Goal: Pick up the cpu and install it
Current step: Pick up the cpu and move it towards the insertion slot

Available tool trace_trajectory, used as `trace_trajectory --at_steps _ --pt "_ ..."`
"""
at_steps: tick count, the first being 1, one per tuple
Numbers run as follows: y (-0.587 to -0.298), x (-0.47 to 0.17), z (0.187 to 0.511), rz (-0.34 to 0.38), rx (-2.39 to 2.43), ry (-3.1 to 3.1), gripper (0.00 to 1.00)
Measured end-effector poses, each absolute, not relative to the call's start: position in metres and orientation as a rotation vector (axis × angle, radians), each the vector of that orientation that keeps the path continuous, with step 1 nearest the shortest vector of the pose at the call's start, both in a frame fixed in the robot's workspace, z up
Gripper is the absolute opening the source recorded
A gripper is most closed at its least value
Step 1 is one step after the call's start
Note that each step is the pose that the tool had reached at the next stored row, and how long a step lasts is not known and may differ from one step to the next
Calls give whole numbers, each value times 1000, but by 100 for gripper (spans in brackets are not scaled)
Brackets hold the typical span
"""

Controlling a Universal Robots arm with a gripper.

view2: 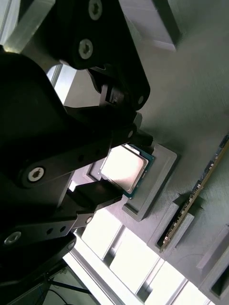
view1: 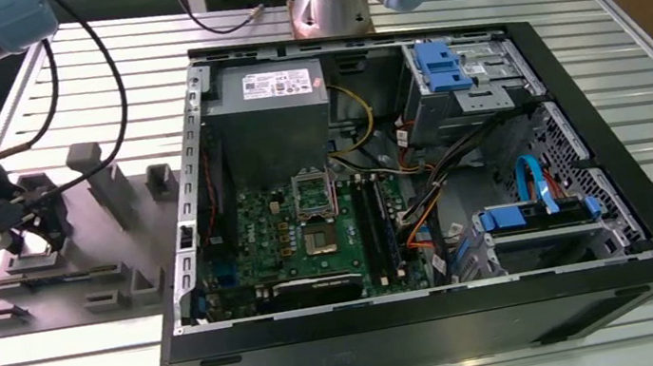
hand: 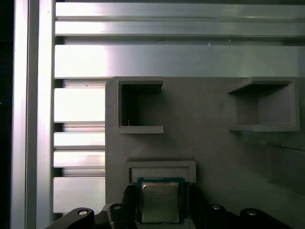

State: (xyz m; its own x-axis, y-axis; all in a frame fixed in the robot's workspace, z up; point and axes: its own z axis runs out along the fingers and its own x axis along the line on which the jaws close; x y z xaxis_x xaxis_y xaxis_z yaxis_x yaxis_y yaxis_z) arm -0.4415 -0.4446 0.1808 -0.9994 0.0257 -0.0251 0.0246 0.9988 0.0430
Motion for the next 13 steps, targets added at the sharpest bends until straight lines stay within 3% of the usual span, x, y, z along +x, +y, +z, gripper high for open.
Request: trace_trajectory --at_steps 13 --pt "-445 -441 181 71 40 3133 56"
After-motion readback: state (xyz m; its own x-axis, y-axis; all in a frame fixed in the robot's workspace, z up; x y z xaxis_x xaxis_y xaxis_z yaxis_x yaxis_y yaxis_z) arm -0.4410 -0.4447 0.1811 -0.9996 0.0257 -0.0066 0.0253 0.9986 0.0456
